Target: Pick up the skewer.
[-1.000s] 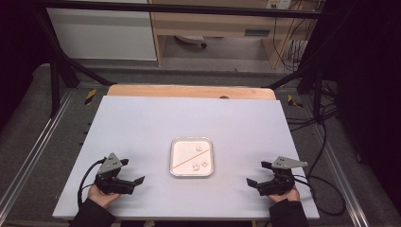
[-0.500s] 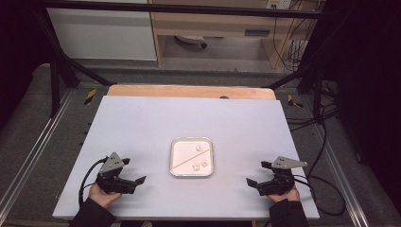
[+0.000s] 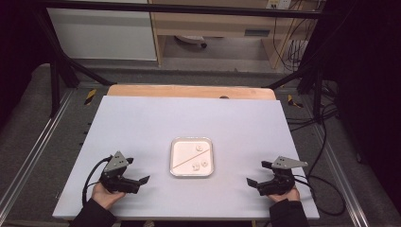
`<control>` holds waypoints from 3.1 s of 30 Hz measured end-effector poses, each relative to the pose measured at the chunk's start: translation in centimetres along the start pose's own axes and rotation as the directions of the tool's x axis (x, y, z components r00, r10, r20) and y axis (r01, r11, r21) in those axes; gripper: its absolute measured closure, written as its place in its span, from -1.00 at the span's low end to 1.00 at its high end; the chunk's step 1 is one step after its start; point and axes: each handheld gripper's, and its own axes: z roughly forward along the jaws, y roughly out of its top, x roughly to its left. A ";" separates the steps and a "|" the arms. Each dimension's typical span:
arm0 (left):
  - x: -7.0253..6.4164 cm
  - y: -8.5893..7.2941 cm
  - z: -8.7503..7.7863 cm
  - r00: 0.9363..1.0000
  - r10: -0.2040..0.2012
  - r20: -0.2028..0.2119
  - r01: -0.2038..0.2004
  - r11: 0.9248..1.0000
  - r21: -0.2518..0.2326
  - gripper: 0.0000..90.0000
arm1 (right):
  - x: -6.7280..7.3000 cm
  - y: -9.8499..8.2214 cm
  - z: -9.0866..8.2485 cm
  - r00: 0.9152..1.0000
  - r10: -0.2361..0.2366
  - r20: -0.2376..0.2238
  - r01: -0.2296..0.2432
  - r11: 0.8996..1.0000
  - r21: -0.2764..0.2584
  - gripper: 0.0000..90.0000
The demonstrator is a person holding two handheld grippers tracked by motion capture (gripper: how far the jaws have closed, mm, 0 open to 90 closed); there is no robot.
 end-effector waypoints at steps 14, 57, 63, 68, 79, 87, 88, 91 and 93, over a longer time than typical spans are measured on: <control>-1.2 2.1 0.8 1.000 0.022 0.008 -0.023 0.999 0.029 -0.87 | 0.0 0.0 0.0 1.000 -0.004 0.002 0.004 1.000 0.010 -0.97; -4.8 8.1 7.8 0.992 0.115 0.047 -0.120 0.985 0.122 -0.52 | 0.1 -0.1 0.2 1.000 -0.017 -0.002 0.017 0.999 0.031 -0.97; -5.3 8.4 9.2 0.989 0.139 0.054 -0.146 0.975 0.170 -0.25 | 0.1 -0.1 0.2 1.000 -0.017 -0.003 0.017 0.999 0.030 -0.97; -5.5 8.2 10.2 0.989 0.141 0.044 -0.147 0.969 0.197 -0.05 | 0.1 -0.1 0.2 1.000 -0.016 -0.004 0.016 0.999 0.031 -0.97; -5.4 7.9 10.9 0.991 0.111 0.076 -0.125 0.970 0.208 0.43 | 0.1 -0.1 0.2 1.000 -0.020 -0.006 0.020 0.999 0.032 -0.97; -5.3 7.8 11.2 0.990 0.120 0.071 -0.132 0.969 0.208 0.66 | 0.1 -0.1 0.2 1.000 -0.020 -0.009 0.020 0.999 0.031 -0.97; -5.3 7.8 11.2 0.990 0.120 0.071 -0.132 0.969 0.208 0.69 | 0.1 -0.1 0.2 1.000 -0.020 -0.009 0.020 0.999 0.031 -0.97; -5.4 7.8 11.3 0.990 0.124 0.070 -0.136 0.968 0.209 0.73 | 0.1 -0.1 0.2 1.000 -0.020 -0.008 0.020 0.999 0.030 -0.97; -5.5 7.7 11.4 0.989 0.134 0.067 -0.145 0.968 0.207 0.75 | 0.1 -0.1 0.2 1.000 -0.018 -0.010 0.018 0.999 0.030 -0.97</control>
